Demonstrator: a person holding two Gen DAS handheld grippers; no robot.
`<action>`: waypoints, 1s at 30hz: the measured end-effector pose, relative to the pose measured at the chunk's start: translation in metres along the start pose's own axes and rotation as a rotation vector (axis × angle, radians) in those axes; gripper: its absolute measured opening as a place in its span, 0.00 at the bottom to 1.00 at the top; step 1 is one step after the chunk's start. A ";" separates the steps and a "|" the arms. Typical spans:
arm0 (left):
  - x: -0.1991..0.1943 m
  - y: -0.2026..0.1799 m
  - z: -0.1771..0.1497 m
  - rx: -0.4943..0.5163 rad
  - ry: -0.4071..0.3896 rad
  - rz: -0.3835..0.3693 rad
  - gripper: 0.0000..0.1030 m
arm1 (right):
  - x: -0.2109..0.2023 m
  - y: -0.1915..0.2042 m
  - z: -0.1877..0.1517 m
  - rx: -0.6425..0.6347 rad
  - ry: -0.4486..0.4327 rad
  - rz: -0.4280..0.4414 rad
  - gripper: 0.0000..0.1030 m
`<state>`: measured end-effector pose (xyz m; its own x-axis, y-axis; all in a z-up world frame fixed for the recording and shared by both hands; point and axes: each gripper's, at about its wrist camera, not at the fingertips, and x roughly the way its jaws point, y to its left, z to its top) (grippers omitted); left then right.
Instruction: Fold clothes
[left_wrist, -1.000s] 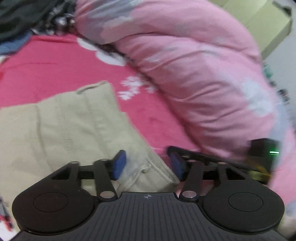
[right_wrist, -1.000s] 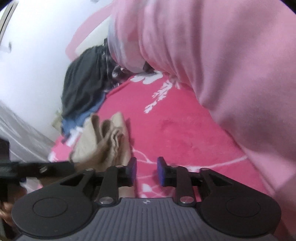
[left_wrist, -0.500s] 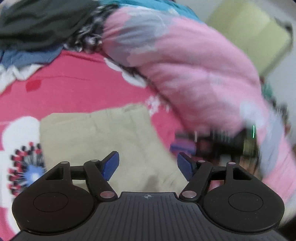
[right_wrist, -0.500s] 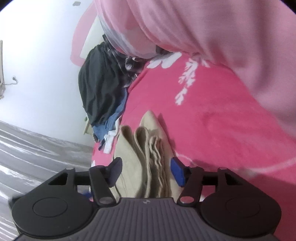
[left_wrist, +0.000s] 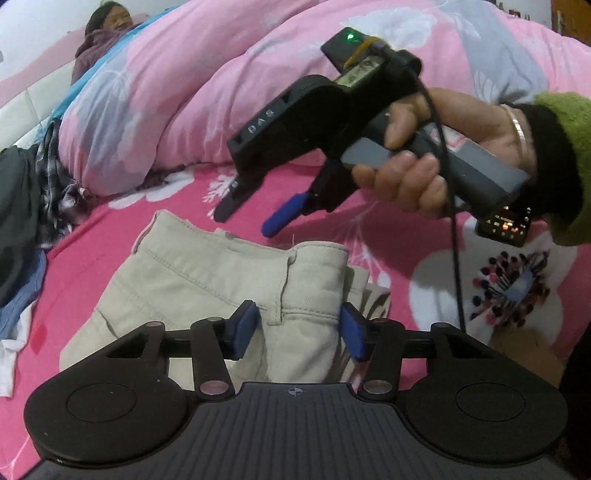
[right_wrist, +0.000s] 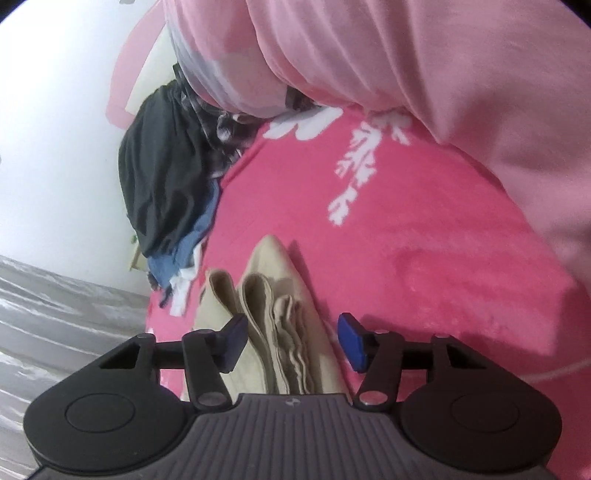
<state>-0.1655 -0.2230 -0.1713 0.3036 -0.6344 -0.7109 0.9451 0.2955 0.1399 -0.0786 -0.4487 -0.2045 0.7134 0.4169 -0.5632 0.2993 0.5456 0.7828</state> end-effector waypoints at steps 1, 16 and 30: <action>0.000 0.003 0.000 -0.027 -0.003 -0.011 0.43 | -0.002 0.000 -0.001 -0.004 -0.003 -0.002 0.54; 0.000 0.016 0.008 -0.163 -0.012 0.053 0.20 | -0.025 -0.008 -0.010 -0.038 -0.065 -0.011 0.50; -0.055 0.059 -0.001 -0.403 -0.173 0.028 0.18 | 0.007 -0.003 0.000 -0.113 0.006 0.018 0.46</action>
<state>-0.1272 -0.1694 -0.1247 0.3766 -0.7222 -0.5802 0.8239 0.5474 -0.1466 -0.0742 -0.4473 -0.2107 0.7140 0.4315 -0.5514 0.2127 0.6167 0.7580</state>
